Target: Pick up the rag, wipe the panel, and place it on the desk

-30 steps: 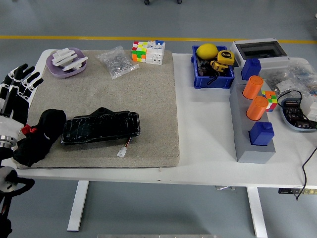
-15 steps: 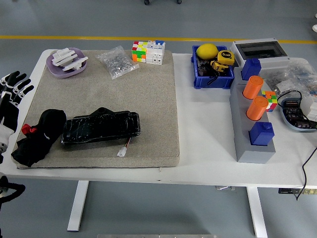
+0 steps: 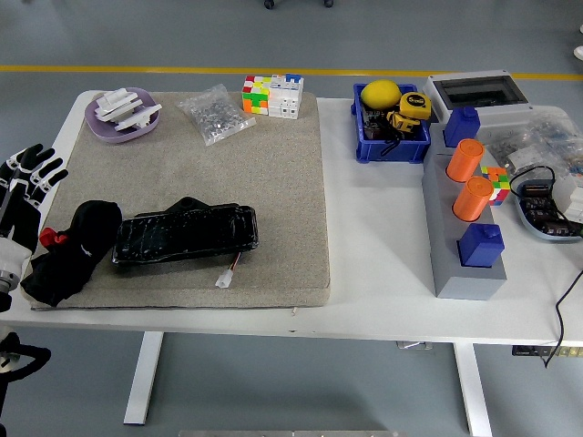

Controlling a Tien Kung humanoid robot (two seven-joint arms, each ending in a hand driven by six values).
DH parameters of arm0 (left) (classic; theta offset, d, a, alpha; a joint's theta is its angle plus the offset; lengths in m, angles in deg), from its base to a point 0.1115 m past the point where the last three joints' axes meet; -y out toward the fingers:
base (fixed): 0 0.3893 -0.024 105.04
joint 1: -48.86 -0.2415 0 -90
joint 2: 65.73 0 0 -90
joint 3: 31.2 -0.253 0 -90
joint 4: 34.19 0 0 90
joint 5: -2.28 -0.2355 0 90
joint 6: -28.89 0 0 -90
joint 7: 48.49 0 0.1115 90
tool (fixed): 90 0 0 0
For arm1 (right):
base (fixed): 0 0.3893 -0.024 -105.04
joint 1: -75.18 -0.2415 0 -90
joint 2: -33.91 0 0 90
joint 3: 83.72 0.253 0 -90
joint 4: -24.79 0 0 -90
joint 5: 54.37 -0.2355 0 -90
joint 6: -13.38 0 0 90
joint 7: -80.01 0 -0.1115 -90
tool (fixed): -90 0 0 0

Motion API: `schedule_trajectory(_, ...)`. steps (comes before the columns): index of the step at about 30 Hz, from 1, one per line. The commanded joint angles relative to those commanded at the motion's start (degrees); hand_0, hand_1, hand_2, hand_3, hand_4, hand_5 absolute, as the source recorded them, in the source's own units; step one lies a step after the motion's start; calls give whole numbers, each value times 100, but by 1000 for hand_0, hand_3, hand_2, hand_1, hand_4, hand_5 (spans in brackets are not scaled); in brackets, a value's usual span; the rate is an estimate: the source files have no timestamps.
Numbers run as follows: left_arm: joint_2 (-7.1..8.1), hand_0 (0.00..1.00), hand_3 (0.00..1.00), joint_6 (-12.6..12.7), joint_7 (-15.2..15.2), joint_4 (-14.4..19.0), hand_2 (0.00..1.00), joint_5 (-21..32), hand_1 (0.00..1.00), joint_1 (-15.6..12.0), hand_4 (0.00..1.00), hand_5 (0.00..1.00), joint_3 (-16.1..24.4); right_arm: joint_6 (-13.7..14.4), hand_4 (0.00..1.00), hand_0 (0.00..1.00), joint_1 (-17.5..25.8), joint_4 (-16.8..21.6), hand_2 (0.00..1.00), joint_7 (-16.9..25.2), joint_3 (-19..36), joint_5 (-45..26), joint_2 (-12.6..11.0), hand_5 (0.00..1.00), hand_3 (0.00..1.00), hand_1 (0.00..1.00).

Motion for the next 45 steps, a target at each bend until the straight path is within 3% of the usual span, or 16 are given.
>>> schedule_trajectory(14, -44, 679, 614, -20, -11, -76, 684, -28, 698, 121, 935, 461, -110, -22, 994, 704, -32, 0, 591, 13, -97, -128, -19, 437, 570, 606)
schedule_trajectory(32, 111, 675, 615, -53, 62, -110, 685, -177, 700, 225, 937, 465, -243, -87, 993, 702, -44, 0, 592, 75, 109, -28, -67, 439, 571, 606)
schedule_trajectory(45, 184, 666, 618, -108, 142, -56, 688, -251, 697, 290, 937, 469, -304, -116, 993, 702, -37, 0, 592, 86, -107, -237, -50, 440, 571, 606)
